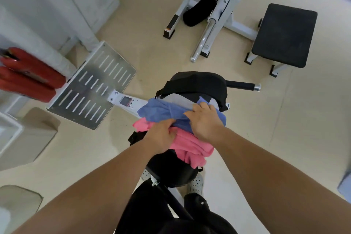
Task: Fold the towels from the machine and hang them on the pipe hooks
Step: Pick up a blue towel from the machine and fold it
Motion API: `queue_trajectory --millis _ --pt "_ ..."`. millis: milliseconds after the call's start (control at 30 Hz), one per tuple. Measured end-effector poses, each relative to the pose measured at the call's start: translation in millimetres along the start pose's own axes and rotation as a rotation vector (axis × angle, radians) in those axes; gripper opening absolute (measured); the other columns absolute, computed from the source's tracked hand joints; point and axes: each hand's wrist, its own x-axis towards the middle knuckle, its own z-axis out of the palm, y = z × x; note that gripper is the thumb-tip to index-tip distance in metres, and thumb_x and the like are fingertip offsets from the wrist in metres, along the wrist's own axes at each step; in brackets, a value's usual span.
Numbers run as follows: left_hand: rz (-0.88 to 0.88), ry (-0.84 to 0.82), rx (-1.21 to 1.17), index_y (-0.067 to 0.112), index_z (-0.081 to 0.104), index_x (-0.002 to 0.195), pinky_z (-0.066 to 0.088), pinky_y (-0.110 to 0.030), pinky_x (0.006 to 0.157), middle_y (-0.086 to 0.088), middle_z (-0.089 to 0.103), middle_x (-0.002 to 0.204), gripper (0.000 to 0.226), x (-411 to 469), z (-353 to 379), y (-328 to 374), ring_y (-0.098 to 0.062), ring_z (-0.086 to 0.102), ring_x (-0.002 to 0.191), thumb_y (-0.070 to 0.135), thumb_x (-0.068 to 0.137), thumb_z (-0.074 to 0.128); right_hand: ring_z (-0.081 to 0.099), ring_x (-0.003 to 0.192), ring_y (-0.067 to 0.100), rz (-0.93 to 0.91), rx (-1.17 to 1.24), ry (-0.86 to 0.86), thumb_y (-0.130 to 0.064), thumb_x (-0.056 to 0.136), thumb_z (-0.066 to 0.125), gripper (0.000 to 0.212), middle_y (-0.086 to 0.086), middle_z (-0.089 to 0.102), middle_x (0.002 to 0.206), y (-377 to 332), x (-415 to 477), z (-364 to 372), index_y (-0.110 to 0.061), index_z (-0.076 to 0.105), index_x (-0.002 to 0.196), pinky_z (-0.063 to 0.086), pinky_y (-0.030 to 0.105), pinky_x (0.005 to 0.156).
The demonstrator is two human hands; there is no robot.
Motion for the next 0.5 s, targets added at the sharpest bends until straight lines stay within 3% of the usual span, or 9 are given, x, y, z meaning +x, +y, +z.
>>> queue_trajectory --millis 133,233,300,433,500 --pt "-0.088 0.016 0.003 0.018 0.047 0.148 0.040 -0.028 0.105 -0.003 0.058 0.141 0.047 7 3 3 -0.023 0.057 0.123 0.024 0.102 0.050 0.045 0.117 0.030 -0.012 -0.002 0.031 -0.028 0.099 0.048 0.026 0.005 0.056 0.119 4 -5 4 -0.023 0.062 0.120 0.034 0.044 0.100" --pt "-0.049 0.039 0.031 0.020 0.051 0.145 0.042 -0.038 0.110 -0.008 0.060 0.137 0.049 13 3 6 -0.027 0.056 0.125 0.028 0.097 0.050 0.054 0.088 0.028 0.011 0.018 0.241 -0.025 0.087 0.067 0.005 0.003 0.059 0.089 5 -9 4 -0.022 0.069 0.084 0.043 0.041 0.077" --pt "-0.047 0.094 0.060 0.023 0.051 0.146 0.040 -0.038 0.110 -0.011 0.055 0.137 0.050 14 2 12 -0.029 0.054 0.125 0.028 0.097 0.057 0.050 0.077 0.027 0.007 0.094 0.352 -0.026 0.084 0.065 0.016 0.003 0.054 0.079 7 -12 6 -0.019 0.067 0.070 0.045 0.041 0.067" --pt "0.018 0.236 0.043 0.031 0.048 0.145 0.041 -0.042 0.111 -0.011 0.040 0.147 0.055 9 -2 28 -0.027 0.045 0.132 0.030 0.093 0.067 0.050 0.080 0.026 -0.063 0.243 0.516 -0.033 0.086 0.046 0.034 0.002 0.058 0.085 13 -30 1 -0.018 0.069 0.066 0.044 0.038 0.066" --pt "0.079 0.256 0.048 0.029 0.062 0.132 0.039 -0.039 0.112 -0.007 0.038 0.153 0.038 7 -6 37 -0.025 0.042 0.136 0.028 0.094 0.068 0.052 0.083 0.026 -0.100 0.226 0.517 -0.033 0.086 0.051 0.030 0.000 0.061 0.089 17 -41 -1 -0.020 0.071 0.068 0.046 0.038 0.068"
